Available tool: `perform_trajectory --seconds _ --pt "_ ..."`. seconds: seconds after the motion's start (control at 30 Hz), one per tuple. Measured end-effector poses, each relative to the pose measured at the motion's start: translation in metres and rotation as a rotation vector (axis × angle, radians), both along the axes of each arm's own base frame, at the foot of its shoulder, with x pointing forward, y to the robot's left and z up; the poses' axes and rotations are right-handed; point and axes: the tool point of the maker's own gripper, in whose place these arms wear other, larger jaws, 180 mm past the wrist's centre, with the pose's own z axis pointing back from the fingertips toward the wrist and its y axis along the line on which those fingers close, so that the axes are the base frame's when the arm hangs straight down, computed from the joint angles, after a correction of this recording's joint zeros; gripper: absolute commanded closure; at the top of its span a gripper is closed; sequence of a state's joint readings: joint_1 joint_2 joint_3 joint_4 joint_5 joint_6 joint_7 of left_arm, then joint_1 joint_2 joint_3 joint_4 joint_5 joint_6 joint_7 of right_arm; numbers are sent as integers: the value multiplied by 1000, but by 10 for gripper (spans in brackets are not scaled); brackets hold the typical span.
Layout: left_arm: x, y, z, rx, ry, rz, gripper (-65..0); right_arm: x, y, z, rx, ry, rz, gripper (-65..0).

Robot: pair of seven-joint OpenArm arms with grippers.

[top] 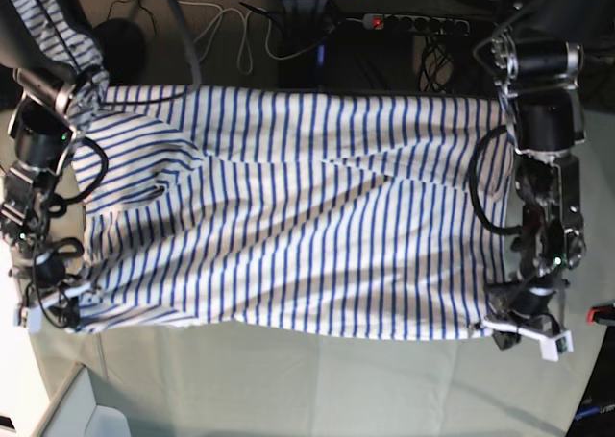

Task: Layout the t-shirt on the table in an organized manner, then fold the t-shirt properly
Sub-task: 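Fold the spread layer up over the shirt with both grippers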

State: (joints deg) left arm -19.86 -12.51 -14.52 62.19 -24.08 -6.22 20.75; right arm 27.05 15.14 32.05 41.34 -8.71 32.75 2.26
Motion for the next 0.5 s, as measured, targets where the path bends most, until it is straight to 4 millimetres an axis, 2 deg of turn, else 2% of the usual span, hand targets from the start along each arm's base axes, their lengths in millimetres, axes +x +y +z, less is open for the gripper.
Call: perform_trajectory --seconds 0.1,0.27,0.4,0.5 --pt "-21 -4 -14 -70 12 5 -1 -13 -7 -9 2 11 -11 0" --pt "-59 20 -19 -143 -3 72 -1 -54 -21 -24 26 5 -38 0" --pt "-81 12 -30 -188 14 64 -1 -77 -13 -18 52 -37 21 0" --pt "-95 17 -33 -202 17 84 -1 -96 -11 -22 67 -41 23 0"
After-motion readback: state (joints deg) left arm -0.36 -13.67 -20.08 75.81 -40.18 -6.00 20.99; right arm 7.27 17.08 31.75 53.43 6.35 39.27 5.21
